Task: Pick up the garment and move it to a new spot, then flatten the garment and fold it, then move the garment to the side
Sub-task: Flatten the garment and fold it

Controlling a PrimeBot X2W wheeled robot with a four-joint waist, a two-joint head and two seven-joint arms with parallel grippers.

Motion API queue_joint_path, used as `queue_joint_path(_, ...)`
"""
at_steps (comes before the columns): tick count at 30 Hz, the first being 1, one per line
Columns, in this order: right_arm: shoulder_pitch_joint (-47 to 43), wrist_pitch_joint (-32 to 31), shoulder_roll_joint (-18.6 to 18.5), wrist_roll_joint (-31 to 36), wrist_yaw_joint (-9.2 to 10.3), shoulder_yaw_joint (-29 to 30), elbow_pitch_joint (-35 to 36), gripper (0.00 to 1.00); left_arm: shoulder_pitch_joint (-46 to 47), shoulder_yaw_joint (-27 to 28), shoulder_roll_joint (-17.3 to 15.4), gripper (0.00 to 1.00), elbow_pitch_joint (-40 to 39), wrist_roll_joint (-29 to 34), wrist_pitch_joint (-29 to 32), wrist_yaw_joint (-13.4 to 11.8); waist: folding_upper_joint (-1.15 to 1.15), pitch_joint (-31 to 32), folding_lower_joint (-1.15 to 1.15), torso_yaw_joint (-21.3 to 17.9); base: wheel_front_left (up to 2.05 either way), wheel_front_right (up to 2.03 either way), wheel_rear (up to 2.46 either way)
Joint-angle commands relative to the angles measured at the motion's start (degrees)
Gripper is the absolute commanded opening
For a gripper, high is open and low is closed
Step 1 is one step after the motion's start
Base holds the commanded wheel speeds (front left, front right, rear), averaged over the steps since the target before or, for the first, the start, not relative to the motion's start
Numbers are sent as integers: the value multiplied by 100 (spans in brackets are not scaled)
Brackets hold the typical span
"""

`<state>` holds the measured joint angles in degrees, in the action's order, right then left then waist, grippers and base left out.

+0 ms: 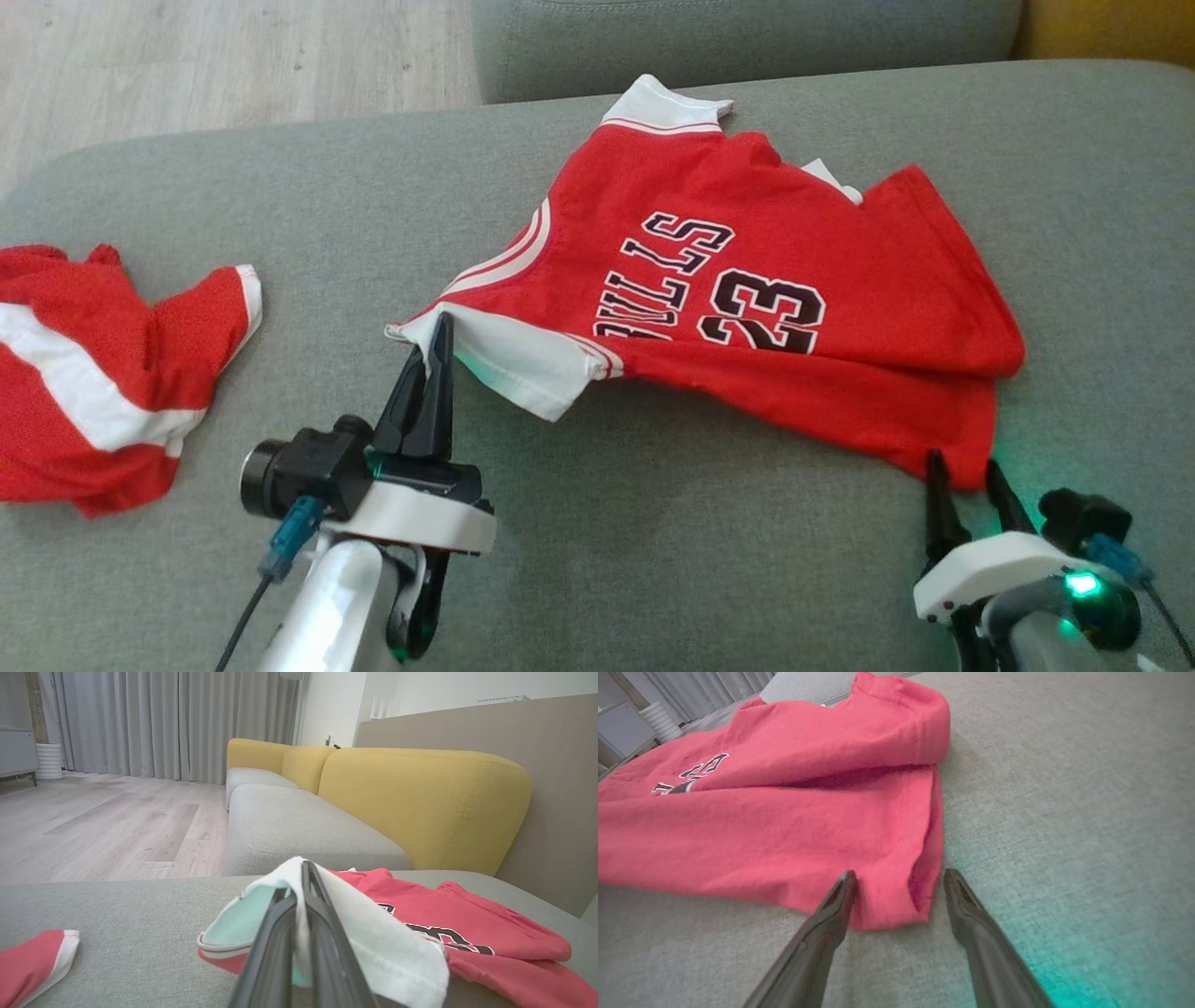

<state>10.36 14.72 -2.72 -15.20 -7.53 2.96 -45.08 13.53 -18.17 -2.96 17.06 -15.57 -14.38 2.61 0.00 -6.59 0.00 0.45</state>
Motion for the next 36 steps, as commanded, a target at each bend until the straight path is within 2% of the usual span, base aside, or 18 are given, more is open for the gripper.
queue_joint_path(1,110,-33,-16,-1,4,-176,-96,59,103,233,-14,0,-203,40,-62,39,0,2,0,15,0,0,0)
queue_joint_path(2,149,-26,-16,-19,4,-186,-173,3,98,240,-10,0,-195,48,-62,46,0,6,0,21,0,0,0)
queue_joint_path(3,183,-17,-16,-36,4,-193,-234,0,91,245,-8,0,-174,55,-62,49,0,12,0,23,0,0,0)
queue_joint_path(6,281,11,-16,-102,4,-209,-226,0,67,269,-2,0,-82,57,-62,63,0,48,0,15,0,0,0)
queue_joint_path(9,351,23,-16,-172,4,-236,122,0,81,375,1,0,-10,-24,-62,94,0,121,0,-8,0,0,0)
queue_joint_path(11,352,26,-16,-116,4,-233,796,0,163,508,3,0,-28,-121,-62,155,0,213,0,-37,0,0,0)
queue_joint_path(18,546,3,-44,320,4,-264,2354,0,784,820,5,0,-192,-624,-62,316,0,525,0,-84,0,0,0)
queue_joint_path(23,859,-316,-424,323,4,-481,3332,0,1435,957,6,0,-468,-882,-62,353,0,740,0,-102,0,0,0)
queue_joint_path(31,985,-972,-1073,174,4,-558,4818,0,1848,1207,2,0,-1610,-1242,108,248,0,919,0,-146,0,0,0)
queue_joint_path(36,743,-1433,-1172,138,4,-275,5729,0,1771,1313,-79,0,-2688,-1426,589,68,0,903,0,-168,0,0,0)
